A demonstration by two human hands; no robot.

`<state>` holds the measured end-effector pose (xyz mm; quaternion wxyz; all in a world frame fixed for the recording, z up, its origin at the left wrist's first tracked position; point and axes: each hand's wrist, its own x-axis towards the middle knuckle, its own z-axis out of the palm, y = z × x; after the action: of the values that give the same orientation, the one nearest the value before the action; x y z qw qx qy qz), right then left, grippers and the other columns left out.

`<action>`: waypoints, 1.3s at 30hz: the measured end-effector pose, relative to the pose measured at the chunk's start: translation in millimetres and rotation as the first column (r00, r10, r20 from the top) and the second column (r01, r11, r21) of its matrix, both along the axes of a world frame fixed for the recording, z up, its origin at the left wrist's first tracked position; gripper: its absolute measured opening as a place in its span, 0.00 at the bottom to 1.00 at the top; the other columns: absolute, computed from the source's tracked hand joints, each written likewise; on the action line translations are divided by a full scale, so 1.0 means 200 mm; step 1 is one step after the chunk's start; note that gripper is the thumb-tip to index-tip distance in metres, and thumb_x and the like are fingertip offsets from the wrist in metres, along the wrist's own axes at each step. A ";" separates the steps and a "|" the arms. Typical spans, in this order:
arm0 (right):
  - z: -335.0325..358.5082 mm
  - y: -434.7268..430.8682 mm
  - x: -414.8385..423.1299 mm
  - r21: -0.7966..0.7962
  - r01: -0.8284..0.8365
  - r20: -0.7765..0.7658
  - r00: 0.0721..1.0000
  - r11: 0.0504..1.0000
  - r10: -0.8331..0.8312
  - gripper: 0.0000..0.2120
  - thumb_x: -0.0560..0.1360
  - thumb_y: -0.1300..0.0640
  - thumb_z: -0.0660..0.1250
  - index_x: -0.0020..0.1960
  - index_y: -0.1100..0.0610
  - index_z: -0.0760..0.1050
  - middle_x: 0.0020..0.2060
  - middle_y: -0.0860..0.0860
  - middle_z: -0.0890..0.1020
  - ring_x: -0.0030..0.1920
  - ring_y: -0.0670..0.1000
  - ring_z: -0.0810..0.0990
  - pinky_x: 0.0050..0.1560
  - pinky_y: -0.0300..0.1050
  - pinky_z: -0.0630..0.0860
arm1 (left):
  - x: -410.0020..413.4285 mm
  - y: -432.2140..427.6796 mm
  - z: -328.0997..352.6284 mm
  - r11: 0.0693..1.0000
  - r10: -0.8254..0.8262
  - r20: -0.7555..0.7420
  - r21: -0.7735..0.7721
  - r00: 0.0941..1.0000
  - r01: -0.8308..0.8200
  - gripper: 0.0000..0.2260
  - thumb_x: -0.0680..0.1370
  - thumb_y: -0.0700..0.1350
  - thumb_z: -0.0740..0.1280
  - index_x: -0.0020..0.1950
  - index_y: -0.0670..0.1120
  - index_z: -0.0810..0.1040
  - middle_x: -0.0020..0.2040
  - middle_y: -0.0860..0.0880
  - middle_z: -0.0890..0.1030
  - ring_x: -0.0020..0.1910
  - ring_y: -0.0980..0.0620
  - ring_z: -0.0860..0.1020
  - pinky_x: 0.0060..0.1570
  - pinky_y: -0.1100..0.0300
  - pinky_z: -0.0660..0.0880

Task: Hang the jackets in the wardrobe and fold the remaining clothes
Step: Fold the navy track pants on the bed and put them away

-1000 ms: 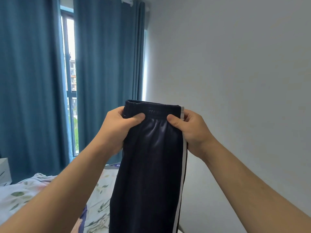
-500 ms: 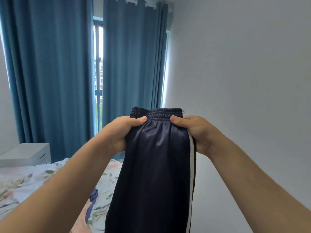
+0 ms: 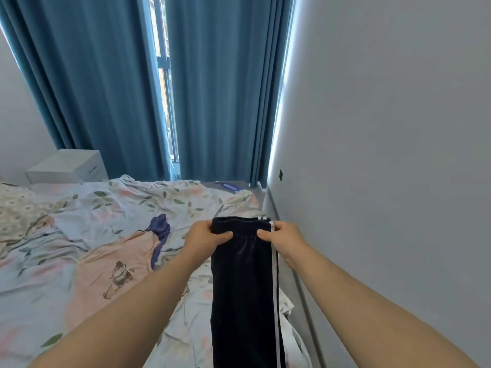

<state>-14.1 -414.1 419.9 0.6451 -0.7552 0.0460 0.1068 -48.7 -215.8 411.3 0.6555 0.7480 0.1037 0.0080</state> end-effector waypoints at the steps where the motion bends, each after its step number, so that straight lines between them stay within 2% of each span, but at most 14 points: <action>1: -0.12 0.02 0.05 -0.025 0.008 -0.039 0.999 1.000 -0.009 0.05 0.72 0.65 0.75 0.47 0.59 0.83 0.43 0.55 0.86 0.46 0.53 0.86 0.48 0.44 0.82 | 0.05 0.01 -0.11 1.000 0.003 -0.053 0.008 0.999 -0.003 0.05 0.74 0.39 0.75 0.48 0.46 0.83 0.45 0.47 0.86 0.45 0.47 0.84 0.46 0.55 0.81; 3: -0.35 0.06 0.17 -0.035 0.009 -0.128 0.992 0.999 -0.013 0.04 0.72 0.65 0.75 0.47 0.60 0.83 0.42 0.55 0.86 0.43 0.55 0.86 0.48 0.47 0.83 | 0.17 0.02 -0.33 0.996 0.021 -0.167 -0.086 0.986 -0.035 0.05 0.77 0.38 0.72 0.52 0.44 0.81 0.43 0.46 0.84 0.38 0.49 0.82 0.37 0.57 0.79; 4: -0.46 0.08 0.23 -0.042 0.012 -0.177 0.984 0.999 -0.020 0.03 0.73 0.64 0.74 0.46 0.60 0.83 0.39 0.54 0.85 0.37 0.53 0.84 0.40 0.44 0.82 | 0.22 0.03 -0.44 0.988 0.034 -0.236 -0.139 0.971 -0.068 0.05 0.78 0.38 0.70 0.54 0.43 0.80 0.42 0.46 0.83 0.35 0.49 0.80 0.32 0.58 0.77; 6: -0.66 0.12 0.33 -0.058 0.044 -0.276 0.959 0.997 -0.059 0.02 0.75 0.63 0.73 0.44 0.59 0.80 0.34 0.53 0.80 0.27 0.48 0.77 0.27 0.39 0.75 | 0.33 0.03 -0.66 0.966 0.059 -0.344 -0.218 0.937 -0.140 0.05 0.79 0.40 0.69 0.55 0.44 0.78 0.46 0.45 0.83 0.39 0.47 0.81 0.32 0.57 0.78; 9: -0.92 0.16 0.46 -0.001 0.108 -0.389 0.916 0.994 -0.100 0.05 0.75 0.62 0.73 0.49 0.58 0.79 0.41 0.54 0.82 0.33 0.48 0.81 0.33 0.39 0.80 | 0.47 0.04 -0.95 0.943 0.085 -0.381 -0.269 0.921 -0.198 0.05 0.79 0.41 0.69 0.55 0.45 0.79 0.50 0.45 0.83 0.48 0.44 0.83 0.39 0.55 0.80; 11: -1.08 0.18 0.54 0.018 0.132 -0.409 0.906 0.991 -0.113 0.06 0.75 0.61 0.73 0.51 0.57 0.80 0.40 0.53 0.83 0.33 0.47 0.81 0.32 0.37 0.79 | 0.55 0.07 -1.12 0.933 0.118 -0.387 -0.273 0.915 -0.236 0.07 0.78 0.40 0.71 0.54 0.43 0.79 0.48 0.45 0.84 0.42 0.47 0.84 0.38 0.56 0.80; 15: -1.42 0.19 0.71 -0.027 0.109 -0.335 0.936 0.994 -0.112 0.02 0.74 0.61 0.73 0.46 0.56 0.82 0.28 0.45 0.78 0.24 0.42 0.72 0.26 0.36 0.70 | 0.70 0.13 -1.47 0.941 0.134 -0.390 -0.238 0.911 -0.241 0.08 0.78 0.39 0.70 0.54 0.37 0.76 0.41 0.45 0.80 0.32 0.52 0.79 0.35 0.60 0.79; 21: -2.03 0.20 0.91 0.163 0.086 -0.332 0.943 0.983 -0.027 0.09 0.76 0.71 0.67 0.47 0.59 0.81 0.39 0.53 0.86 0.43 0.51 0.86 0.43 0.38 0.81 | 0.90 0.13 -2.06 0.894 0.202 -0.388 -0.303 0.899 -0.331 0.08 0.82 0.39 0.63 0.61 0.42 0.75 0.56 0.46 0.80 0.52 0.48 0.83 0.51 0.50 0.82; 27: -2.63 0.25 1.19 0.260 0.188 -0.325 0.941 0.947 -0.097 0.08 0.78 0.68 0.66 0.46 0.59 0.81 0.42 0.53 0.85 0.46 0.49 0.86 0.44 0.39 0.81 | 1.16 0.11 -2.64 0.877 0.264 -0.337 -0.306 0.904 -0.370 0.07 0.82 0.41 0.63 0.59 0.43 0.76 0.57 0.46 0.81 0.52 0.52 0.83 0.50 0.56 0.82; 30: -2.86 0.30 1.35 0.134 0.183 -0.250 0.957 0.974 -0.145 0.02 0.78 0.61 0.69 0.47 0.59 0.78 0.39 0.53 0.84 0.36 0.45 0.85 0.36 0.35 0.79 | 1.33 0.13 -2.88 0.914 0.291 -0.279 -0.201 0.915 -0.352 0.05 0.83 0.42 0.61 0.55 0.44 0.75 0.54 0.47 0.81 0.45 0.53 0.84 0.41 0.62 0.81; 32: -2.99 0.30 1.46 -0.112 0.126 -0.122 0.983 0.986 -0.139 0.10 0.77 0.54 0.70 0.41 0.60 0.80 0.32 0.53 0.82 0.29 0.45 0.78 0.31 0.37 0.74 | 1.43 0.17 -3.01 0.941 0.301 -0.239 -0.081 0.923 -0.328 0.08 0.83 0.43 0.60 0.56 0.42 0.76 0.51 0.47 0.81 0.38 0.55 0.83 0.32 0.64 0.77; 34: -3.08 0.32 1.53 -0.275 0.090 -0.023 0.995 0.957 -0.100 0.15 0.75 0.51 0.71 0.40 0.63 0.81 0.33 0.56 0.83 0.33 0.48 0.76 0.37 0.44 0.74 | 1.49 0.20 -3.11 0.950 0.311 -0.191 0.050 0.931 -0.307 0.08 0.82 0.44 0.60 0.52 0.42 0.77 0.44 0.46 0.82 0.30 0.57 0.82 0.25 0.64 0.73; 37: -3.14 0.34 1.59 -0.360 0.075 0.033 0.997 0.930 -0.068 0.17 0.75 0.50 0.70 0.40 0.65 0.79 0.37 0.62 0.83 0.35 0.52 0.74 0.39 0.52 0.75 | 1.52 0.21 -3.19 0.929 0.338 -0.064 0.182 0.939 -0.322 0.10 0.77 0.52 0.67 0.39 0.48 0.76 0.34 0.53 0.81 0.28 0.61 0.79 0.27 0.68 0.69; 39: -3.15 0.37 1.62 -0.451 0.085 0.122 0.992 0.888 -0.033 0.16 0.75 0.49 0.69 0.37 0.61 0.77 0.33 0.56 0.82 0.35 0.52 0.76 0.39 0.50 0.73 | 1.55 0.23 -3.18 0.903 0.339 0.008 0.276 0.941 -0.328 0.10 0.73 0.57 0.70 0.38 0.52 0.76 0.35 0.55 0.81 0.34 0.64 0.78 0.29 0.71 0.68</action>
<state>309.2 -340.7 -209.5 0.4548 -0.8882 0.0567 0.0313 261.2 -170.0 -225.4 0.5327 0.8024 0.2413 0.1192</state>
